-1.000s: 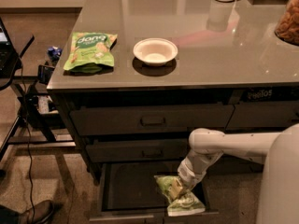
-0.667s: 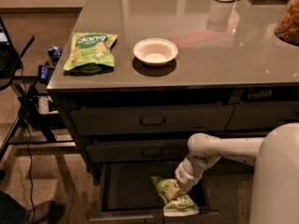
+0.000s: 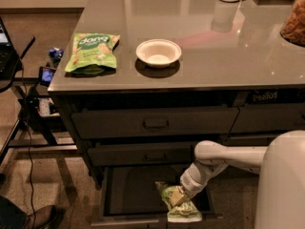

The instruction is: Place green jalapeno chip bag into bottom drawer

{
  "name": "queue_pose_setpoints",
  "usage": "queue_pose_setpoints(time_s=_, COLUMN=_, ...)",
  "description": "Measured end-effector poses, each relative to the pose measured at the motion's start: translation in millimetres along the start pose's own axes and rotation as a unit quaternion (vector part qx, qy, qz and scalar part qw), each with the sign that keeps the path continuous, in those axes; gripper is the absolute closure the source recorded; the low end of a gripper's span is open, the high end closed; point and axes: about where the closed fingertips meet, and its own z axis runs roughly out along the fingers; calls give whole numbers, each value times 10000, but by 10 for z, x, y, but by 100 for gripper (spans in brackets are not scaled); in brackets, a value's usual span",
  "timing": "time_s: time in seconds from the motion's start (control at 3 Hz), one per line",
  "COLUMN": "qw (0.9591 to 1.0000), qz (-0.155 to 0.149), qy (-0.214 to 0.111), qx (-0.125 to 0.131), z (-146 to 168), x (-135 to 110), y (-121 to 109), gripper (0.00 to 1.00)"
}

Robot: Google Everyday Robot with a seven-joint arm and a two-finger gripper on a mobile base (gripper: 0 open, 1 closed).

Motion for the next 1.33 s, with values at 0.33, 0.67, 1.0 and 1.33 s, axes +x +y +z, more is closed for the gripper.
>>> queue_pose_setpoints(time_s=0.33, qw=9986, qz=138, qy=-450, qx=-243, z=232, x=-129, y=-307, gripper=100)
queue_pose_setpoints(time_s=0.67, qw=9963, qz=213, qy=-712, qx=-442, z=456, x=-275, y=-478, gripper=100)
queue_pose_setpoints(time_s=1.0, qw=9962, qz=190, qy=-682, qx=-516, z=514, x=-281, y=-465, gripper=100)
queue_pose_setpoints(time_s=1.33, qw=9938, qz=150, qy=-854, qx=-689, z=781, x=-438, y=-426, gripper=100)
